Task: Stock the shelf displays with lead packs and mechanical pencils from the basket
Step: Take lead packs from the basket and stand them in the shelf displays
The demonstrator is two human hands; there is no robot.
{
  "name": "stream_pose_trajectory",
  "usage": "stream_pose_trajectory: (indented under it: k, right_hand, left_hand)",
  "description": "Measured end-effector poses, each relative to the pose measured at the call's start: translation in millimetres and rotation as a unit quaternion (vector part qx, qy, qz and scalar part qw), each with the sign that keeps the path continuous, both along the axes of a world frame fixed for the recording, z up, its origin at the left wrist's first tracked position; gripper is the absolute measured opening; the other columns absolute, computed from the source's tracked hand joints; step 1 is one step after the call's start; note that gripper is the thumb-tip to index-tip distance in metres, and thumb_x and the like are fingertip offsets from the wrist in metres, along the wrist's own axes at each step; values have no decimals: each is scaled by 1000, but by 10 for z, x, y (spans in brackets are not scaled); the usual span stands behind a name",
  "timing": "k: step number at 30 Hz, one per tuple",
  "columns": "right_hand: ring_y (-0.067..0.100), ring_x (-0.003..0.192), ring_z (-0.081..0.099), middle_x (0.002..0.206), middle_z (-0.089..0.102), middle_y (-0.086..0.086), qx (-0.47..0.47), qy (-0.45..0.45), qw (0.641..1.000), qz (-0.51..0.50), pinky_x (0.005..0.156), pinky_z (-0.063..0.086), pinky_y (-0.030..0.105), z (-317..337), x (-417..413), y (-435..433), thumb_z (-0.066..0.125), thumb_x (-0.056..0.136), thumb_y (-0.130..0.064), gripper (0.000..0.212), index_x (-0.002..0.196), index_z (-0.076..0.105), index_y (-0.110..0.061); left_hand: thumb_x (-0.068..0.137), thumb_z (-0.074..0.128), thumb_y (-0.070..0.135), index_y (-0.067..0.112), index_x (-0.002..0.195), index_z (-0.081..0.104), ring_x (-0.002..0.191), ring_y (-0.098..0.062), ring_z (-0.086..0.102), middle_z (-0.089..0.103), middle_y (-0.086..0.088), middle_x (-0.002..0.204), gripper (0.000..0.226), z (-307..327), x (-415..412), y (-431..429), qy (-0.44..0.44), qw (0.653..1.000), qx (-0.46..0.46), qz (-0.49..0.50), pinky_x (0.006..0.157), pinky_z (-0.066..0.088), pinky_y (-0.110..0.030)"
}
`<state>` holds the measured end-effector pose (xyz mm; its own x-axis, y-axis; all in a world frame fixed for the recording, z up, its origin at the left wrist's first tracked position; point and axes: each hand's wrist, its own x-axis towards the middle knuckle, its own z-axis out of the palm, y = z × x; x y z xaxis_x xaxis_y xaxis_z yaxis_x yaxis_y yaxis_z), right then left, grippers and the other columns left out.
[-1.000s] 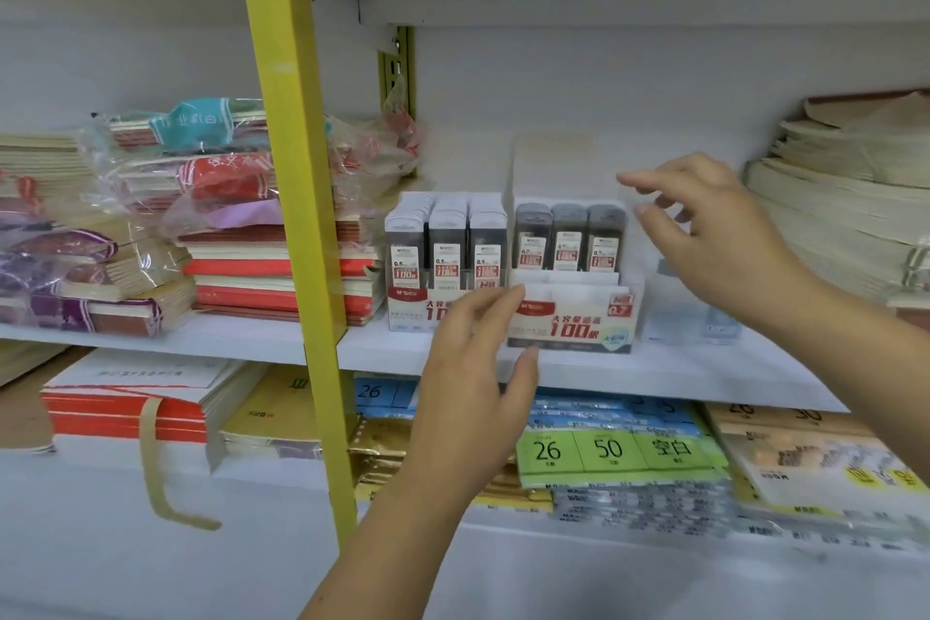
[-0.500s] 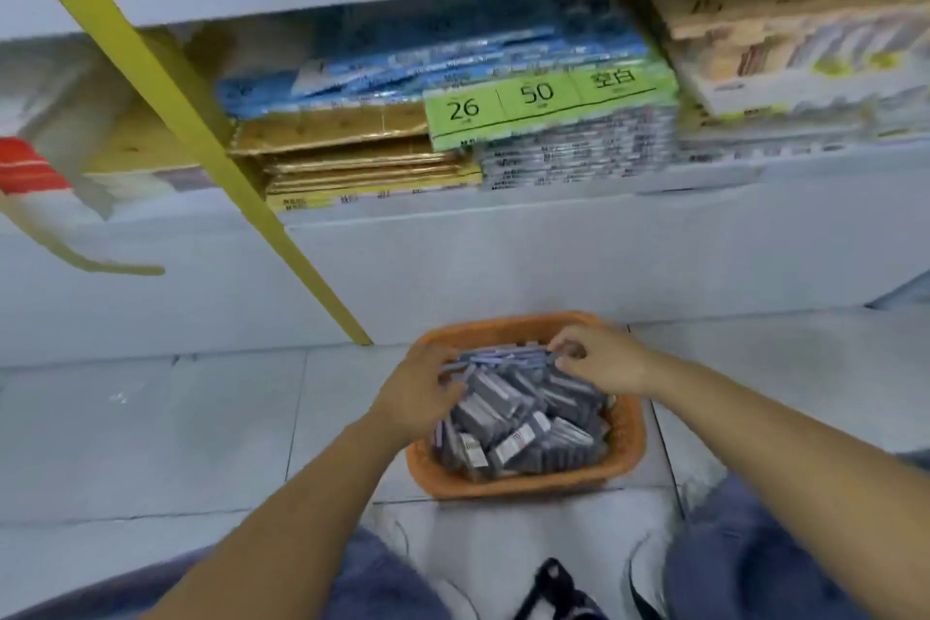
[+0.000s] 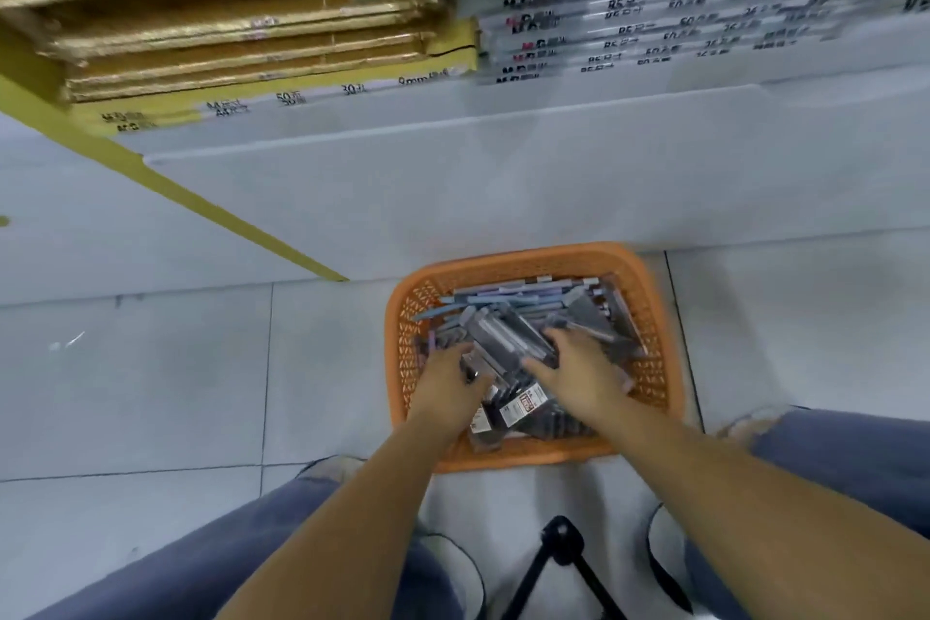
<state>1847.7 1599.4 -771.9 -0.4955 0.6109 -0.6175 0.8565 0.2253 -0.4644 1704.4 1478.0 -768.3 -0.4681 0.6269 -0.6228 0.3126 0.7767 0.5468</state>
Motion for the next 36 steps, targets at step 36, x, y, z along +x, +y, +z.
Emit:
stream_pose_trajectory:
  k: [36]
  right_hand:
    - [17, 80, 72, 82, 75, -2, -249, 311, 874, -279, 79, 57, 35, 1025, 164, -30, 55, 98, -17, 12, 105, 64, -21]
  left_hand:
    - [97, 59, 2, 9, 122, 58, 83, -21, 72, 70, -14, 106, 26, 1031, 129, 209, -368, 867, 201, 268, 62, 59, -36]
